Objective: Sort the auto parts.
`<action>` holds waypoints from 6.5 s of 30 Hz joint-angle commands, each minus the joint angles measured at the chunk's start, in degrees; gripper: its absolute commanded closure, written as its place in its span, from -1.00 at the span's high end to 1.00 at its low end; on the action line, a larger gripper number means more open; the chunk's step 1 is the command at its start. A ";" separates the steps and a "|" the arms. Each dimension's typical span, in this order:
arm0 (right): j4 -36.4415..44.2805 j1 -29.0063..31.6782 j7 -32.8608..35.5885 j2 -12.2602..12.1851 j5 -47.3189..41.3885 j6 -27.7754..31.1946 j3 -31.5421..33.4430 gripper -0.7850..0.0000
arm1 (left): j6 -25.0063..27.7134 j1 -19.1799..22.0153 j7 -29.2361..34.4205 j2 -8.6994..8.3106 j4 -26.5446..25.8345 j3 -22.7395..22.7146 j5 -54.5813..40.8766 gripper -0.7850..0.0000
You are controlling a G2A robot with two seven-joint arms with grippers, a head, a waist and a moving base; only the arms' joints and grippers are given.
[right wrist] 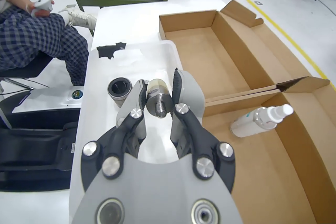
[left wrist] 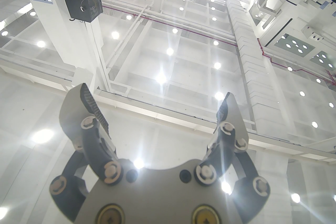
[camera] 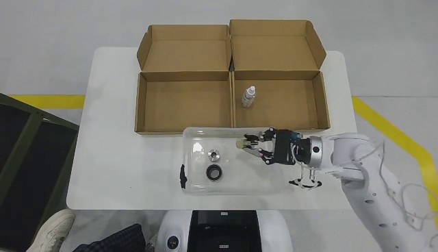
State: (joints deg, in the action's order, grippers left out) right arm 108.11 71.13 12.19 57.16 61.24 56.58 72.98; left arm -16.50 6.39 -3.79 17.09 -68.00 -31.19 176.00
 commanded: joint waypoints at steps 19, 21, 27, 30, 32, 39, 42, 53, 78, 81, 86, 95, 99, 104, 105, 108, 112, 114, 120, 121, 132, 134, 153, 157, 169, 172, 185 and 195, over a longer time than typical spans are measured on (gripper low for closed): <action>2.00 -0.56 -9.24 -0.90 -13.35 1.42 6.84 -1.00 | 0.00 0.00 0.00 0.00 0.00 0.00 0.00 1.00; 1.90 -0.86 -9.58 -1.04 -14.85 1.42 7.39 -1.00 | 0.00 0.00 0.00 0.00 0.00 0.00 0.00 1.00; 1.97 -1.35 -10.54 -1.49 -18.97 1.42 9.98 -1.00 | 0.00 0.00 0.00 0.00 0.00 0.00 0.00 1.00; 2.23 -1.12 -11.09 -1.80 -20.22 1.42 11.09 -1.00 | 0.00 0.00 0.00 0.00 0.00 0.00 0.00 1.00; 2.32 -0.94 -11.43 -2.00 -21.01 1.42 11.60 -1.00 | 0.00 0.00 0.00 0.00 0.00 0.00 0.00 1.00; 1.96 -1.33 -11.21 -2.58 -22.32 1.42 12.00 -1.00 | 0.00 0.00 0.00 0.00 0.00 0.00 0.00 1.00; 1.46 -1.80 -11.15 -2.72 -22.65 1.42 11.82 -1.00 | 0.00 0.00 0.00 0.00 0.00 0.00 0.00 1.00; 0.53 -2.70 -9.36 -2.96 -19.60 1.18 11.83 -1.00 | 0.00 0.00 0.00 0.00 0.00 0.00 0.00 1.00; -5.08 -2.71 1.61 -2.31 -3.82 -12.74 5.21 -1.00 | 0.00 0.00 0.00 0.00 0.00 0.00 0.00 1.00; -6.28 -3.53 4.73 -2.27 -3.22 -13.83 4.42 -1.00 | 0.00 0.00 0.00 0.00 0.00 0.00 0.00 1.00; -7.67 -6.66 11.08 -2.12 -3.57 -14.70 2.35 -1.00 | 0.00 0.00 0.00 0.00 0.00 0.00 0.00 1.00; -12.93 -14.20 19.25 -0.86 -1.72 -19.05 -4.89 -1.00 | 0.00 0.00 0.00 0.00 0.00 0.00 0.00 1.00; -15.59 -17.16 21.93 -0.11 -0.24 -21.31 -8.18 -1.00 | 0.00 0.00 0.00 0.00 0.00 0.00 0.00 1.00; -18.51 -20.22 24.10 0.78 1.55 -23.27 -11.57 -1.00 | 0.00 0.00 0.00 0.00 0.00 0.00 0.00 1.00; -19.10 -20.74 24.48 0.95 1.80 -23.59 -12.12 -1.00 | 0.00 0.00 0.00 0.00 0.00 0.00 0.00 1.00; -21.01 -22.35 25.34 1.47 1.93 -24.15 -13.69 -1.00 | 0.00 0.00 0.00 0.00 0.00 0.00 0.00 1.00; -24.20 -24.76 26.41 2.27 1.80 -23.67 -16.12 -1.00 | 0.00 0.00 0.00 0.00 0.00 0.00 0.00 1.00; -25.68 -25.88 26.67 2.73 2.03 -23.81 -17.42 -1.00 | 0.00 0.00 0.00 0.00 0.00 0.00 0.00 1.00; -28.77 -28.19 27.13 3.78 2.46 -24.42 -19.93 -1.00 | 0.00 0.00 0.00 0.00 0.00 0.00 0.00 1.00; -29.04 -28.47 27.30 3.92 2.63 -24.44 -20.27 -1.00 | 0.00 0.00 0.00 0.00 0.00 0.00 0.00 1.00; -31.13 -30.14 27.64 4.90 2.62 -24.21 -21.81 -0.35 | 0.00 0.00 0.00 0.00 0.00 0.00 0.00 1.00; -31.19 -30.26 27.65 4.99 2.63 -24.08 -21.83 -0.25 | 0.00 0.00 0.00 0.00 0.00 0.00 0.00 1.00; -13.16 -18.45 23.27 1.09 1.61 -16.01 -9.09 -0.03 | 0.00 0.00 0.00 0.00 0.00 0.00 0.00 1.00; -6.64 -13.92 23.38 0.13 2.43 -14.08 -6.45 0.00 | 0.00 0.00 0.00 0.00 0.00 0.00 0.00 1.00; 5.46 -3.99 21.90 -1.37 6.81 -10.29 -4.17 0.04 | 0.00 0.00 0.00 0.00 0.00 0.00 0.00 1.00; 6.52 -2.82 21.41 -1.43 8.09 -9.59 -5.25 0.11 | 0.00 0.00 0.00 0.00 0.00 0.00 0.00 1.00; 4.14 -3.77 20.06 -0.73 11.13 -7.44 -12.66 0.15 | 0.00 0.00 0.00 0.00 0.00 0.00 0.00 1.00; 1.30 -6.27 20.53 0.24 11.49 -7.24 -18.09 0.19 | 0.00 0.00 0.00 0.00 0.00 0.00 0.00 1.00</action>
State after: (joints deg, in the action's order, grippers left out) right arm 109.84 65.12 32.67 57.32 72.85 49.28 55.33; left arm -16.50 6.39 -3.79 17.09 -68.00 -31.19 176.00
